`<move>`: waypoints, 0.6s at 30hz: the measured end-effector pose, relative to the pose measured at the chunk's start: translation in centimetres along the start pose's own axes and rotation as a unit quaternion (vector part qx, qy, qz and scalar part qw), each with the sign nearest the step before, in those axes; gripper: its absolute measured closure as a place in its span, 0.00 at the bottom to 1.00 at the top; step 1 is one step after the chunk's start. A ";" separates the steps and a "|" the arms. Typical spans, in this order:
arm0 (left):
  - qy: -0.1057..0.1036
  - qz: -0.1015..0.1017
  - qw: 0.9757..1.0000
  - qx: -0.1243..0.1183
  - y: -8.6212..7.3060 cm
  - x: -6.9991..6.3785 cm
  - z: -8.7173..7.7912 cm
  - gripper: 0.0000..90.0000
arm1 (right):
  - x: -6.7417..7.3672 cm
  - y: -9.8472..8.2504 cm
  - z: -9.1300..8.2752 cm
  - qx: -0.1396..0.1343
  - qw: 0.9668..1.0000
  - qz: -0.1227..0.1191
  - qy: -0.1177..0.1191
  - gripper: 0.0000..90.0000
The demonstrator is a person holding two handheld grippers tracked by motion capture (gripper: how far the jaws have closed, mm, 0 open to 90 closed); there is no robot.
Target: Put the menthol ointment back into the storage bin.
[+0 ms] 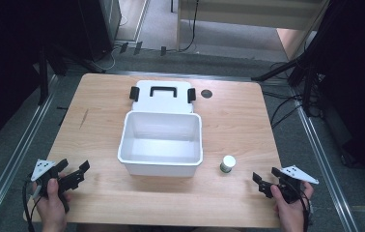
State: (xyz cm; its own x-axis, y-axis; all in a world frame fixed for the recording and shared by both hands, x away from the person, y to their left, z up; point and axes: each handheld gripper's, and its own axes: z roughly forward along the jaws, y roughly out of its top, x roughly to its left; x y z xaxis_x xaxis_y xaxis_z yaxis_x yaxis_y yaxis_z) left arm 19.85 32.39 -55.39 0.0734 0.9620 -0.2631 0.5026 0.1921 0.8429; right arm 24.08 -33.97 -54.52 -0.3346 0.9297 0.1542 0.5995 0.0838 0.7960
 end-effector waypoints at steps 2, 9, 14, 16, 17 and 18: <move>-0.002 -0.003 1.000 -0.002 0.0 0.1 0.0 0.16 | 0.2 0.4 -0.1 0.015 1.000 -0.008 0.007 0.17; -0.010 -0.010 1.000 -0.003 0.0 0.3 0.0 0.16 | 0.8 2.6 -0.8 0.119 0.992 -0.037 -0.018 0.18; -0.011 -0.012 1.000 -0.001 0.1 0.3 0.1 0.16 | 1.3 3.5 -0.3 0.175 0.983 -0.060 -0.012 0.18; -0.011 -0.014 1.000 -0.001 0.1 0.4 0.1 0.16 | 1.7 4.0 0.2 0.201 0.976 -0.081 -0.010 0.17; -0.012 -0.015 1.000 0.000 0.1 0.4 0.2 0.16 | 1.9 4.2 0.4 0.207 0.974 -0.089 -0.012 0.17; -0.012 -0.015 1.000 0.001 0.1 0.4 0.2 0.16 | 2.2 4.6 0.5 0.215 0.971 -0.099 -0.012 0.17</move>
State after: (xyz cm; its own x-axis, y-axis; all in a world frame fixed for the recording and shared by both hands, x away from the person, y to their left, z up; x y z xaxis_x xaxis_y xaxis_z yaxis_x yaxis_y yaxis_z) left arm 20.06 32.75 -55.47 0.0783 0.9509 -0.2994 0.5060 0.2209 0.8338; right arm 26.48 -31.36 -50.88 -0.4610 0.8874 0.0059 0.7753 0.3996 0.4891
